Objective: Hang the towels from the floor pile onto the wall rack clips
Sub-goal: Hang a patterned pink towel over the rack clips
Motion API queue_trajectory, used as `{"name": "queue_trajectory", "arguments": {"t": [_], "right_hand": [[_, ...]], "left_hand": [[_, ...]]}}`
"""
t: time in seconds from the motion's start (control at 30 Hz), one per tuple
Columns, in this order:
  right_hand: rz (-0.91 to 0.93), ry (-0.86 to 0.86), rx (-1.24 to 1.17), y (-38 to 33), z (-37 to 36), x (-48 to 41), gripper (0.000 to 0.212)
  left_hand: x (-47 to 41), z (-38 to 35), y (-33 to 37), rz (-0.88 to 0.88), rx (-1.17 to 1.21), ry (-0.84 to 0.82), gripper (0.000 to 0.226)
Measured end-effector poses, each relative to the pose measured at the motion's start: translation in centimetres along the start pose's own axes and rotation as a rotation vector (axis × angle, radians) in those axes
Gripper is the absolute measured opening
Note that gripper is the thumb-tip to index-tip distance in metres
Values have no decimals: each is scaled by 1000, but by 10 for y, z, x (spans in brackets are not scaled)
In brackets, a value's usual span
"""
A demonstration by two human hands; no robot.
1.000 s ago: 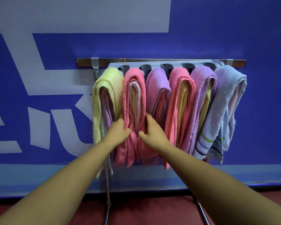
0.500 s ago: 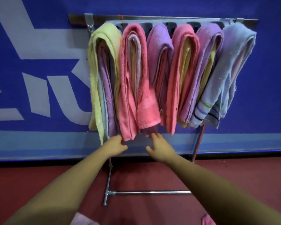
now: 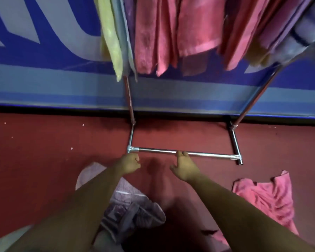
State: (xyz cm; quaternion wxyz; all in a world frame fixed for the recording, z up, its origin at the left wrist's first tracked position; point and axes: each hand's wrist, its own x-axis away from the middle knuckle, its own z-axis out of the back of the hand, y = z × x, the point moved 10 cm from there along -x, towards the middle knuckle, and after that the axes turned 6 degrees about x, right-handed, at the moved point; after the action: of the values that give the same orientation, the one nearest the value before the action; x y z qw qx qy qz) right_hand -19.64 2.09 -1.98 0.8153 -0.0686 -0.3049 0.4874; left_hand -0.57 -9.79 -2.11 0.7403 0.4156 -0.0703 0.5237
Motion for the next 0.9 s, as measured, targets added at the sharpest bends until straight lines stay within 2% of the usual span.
{"name": "queue_trajectory", "arguments": {"t": [0.2,0.27,0.37,0.47,0.53,0.6,0.67,0.77,0.9], "right_hand": [[25,-269,53,18,-135,-9,58],[67,-295,65,23,-175,-13,59],[-35,-380,3,60,-251,-24,77],[-88,-380,70,60,-259,-13,79],[-105,-326,61,62,-267,-15,72],[-101,-346,4,60,-282,-16,61],[-79,-403,-30,55,-298,-14,54],[-46,-507,-24,51,-305,-9,43],[-175,-477,-266,58,-278,-22,32]], "left_hand": [[-27,-86,-84,161,59,-108,16],[-31,-117,-110,200,30,-140,17],[-34,-161,-142,214,-51,-212,24],[-33,-185,-163,260,-58,-199,37],[-36,-193,-180,267,-100,-182,46],[-38,-196,-197,282,-127,-153,49],[-38,-198,-206,303,-170,-162,40],[-39,-204,-197,241,-176,-222,23],[-47,-187,-161,187,-76,-193,18]]}}
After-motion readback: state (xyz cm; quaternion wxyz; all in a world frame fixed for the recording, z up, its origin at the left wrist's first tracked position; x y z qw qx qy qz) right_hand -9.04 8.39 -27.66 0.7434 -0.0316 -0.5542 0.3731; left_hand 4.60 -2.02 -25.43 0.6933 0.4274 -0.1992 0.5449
